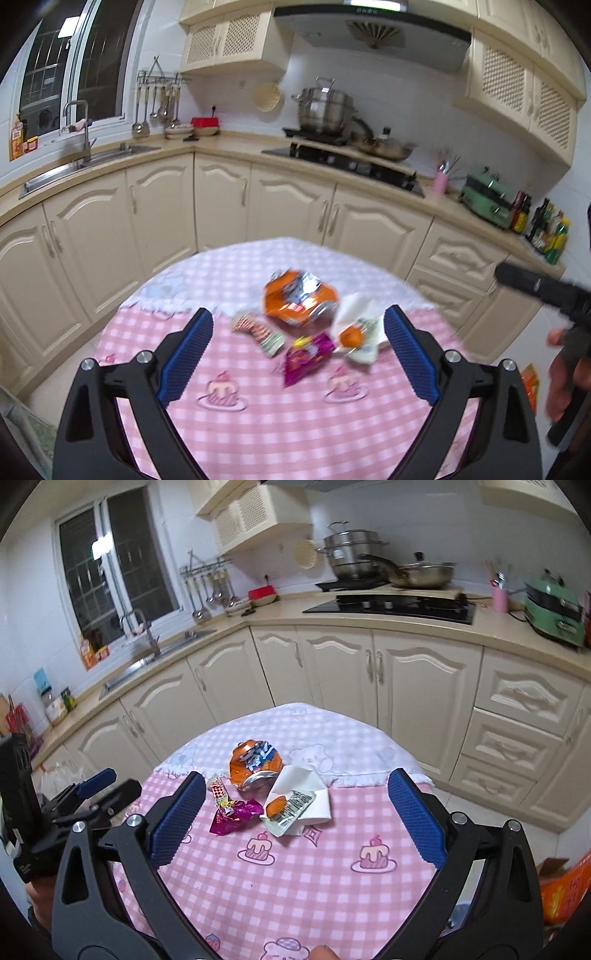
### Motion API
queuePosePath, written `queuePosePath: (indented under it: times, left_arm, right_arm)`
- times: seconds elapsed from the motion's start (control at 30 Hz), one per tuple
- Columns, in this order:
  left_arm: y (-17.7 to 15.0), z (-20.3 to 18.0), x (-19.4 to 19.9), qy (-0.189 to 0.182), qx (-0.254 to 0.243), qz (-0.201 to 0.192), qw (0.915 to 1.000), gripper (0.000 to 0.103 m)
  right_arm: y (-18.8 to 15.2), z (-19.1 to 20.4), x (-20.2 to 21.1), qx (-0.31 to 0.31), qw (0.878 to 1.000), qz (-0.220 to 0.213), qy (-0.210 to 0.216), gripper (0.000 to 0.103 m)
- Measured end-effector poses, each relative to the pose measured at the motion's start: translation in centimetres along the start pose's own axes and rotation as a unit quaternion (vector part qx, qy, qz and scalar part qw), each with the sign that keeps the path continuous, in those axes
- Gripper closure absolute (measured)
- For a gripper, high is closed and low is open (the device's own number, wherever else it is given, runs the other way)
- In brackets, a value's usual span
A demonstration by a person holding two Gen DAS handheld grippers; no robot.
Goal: Collect trash
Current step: 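Move both tools back over the table, then grasp the magenta wrapper with the left tool while the right tool grasps the orange peel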
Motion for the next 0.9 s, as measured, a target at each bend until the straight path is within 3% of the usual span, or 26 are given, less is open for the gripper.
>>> queuePosePath:
  times: [0.23,0.47,0.57,0.6,0.63,0.67,0.77,0.9]
  left_arm:
    - [-3.2,-0.1,-4.4,0.009,-0.038,0.05,0.998,0.011]
    - [-4.2,-3.2,-12.2,0.007,-0.111,0.099,0.9888,0.011]
    - [-4.6,-3.6,-14.4,-0.011,-0.108,0.116,0.9872,0.013]
    - [-4.7,-3.5,-14.8,-0.02,-0.1,0.12,0.9875,0.029]
    - [-4.8,-3.5,-15.3,-0.027,-0.095,0.127,0.9869,0.056]
    - [-5.0,-3.2,-15.8,-0.033,-0.085,0.141,0.9858,0.062]
    - [-5.2,-2.7,-15.5,-0.037,-0.07,0.134,0.9878,0.062]
    - [-5.6,-2.0,-13.6,-0.031,-0.062,0.122,0.9901,0.063]
  right_arm:
    - [-1.4,-0.1,-4.1,0.011,0.999,0.046,-0.009,0.006]
    - [-2.1,-2.2,-6.4,-0.006,0.997,0.071,-0.02,0.006]
    - [-2.2,-2.8,-7.5,-0.013,0.996,0.081,-0.025,0.006]
    - [-2.4,-2.8,-8.0,-0.014,0.996,0.087,-0.022,0.006]
    - [-2.7,-2.7,-8.4,-0.013,0.996,0.092,-0.02,0.006]
    - [-2.9,-2.6,-9.1,-0.011,0.995,0.098,-0.019,0.006]
    - [-3.9,-1.9,-10.7,-0.002,0.993,0.114,-0.017,0.007]
    - [-4.9,-1.3,-12.6,0.003,0.991,0.134,-0.015,0.016]
Point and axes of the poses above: each gripper's, at about its wrist camera, not at the fingertips, and x roughly against the way its jaws point, z to its left, y to its top, the point moved 1 cm from there along -x, roughly the way its jaws point, and after that the axes turned 12 degrees about -x, right-handed, at the moved point
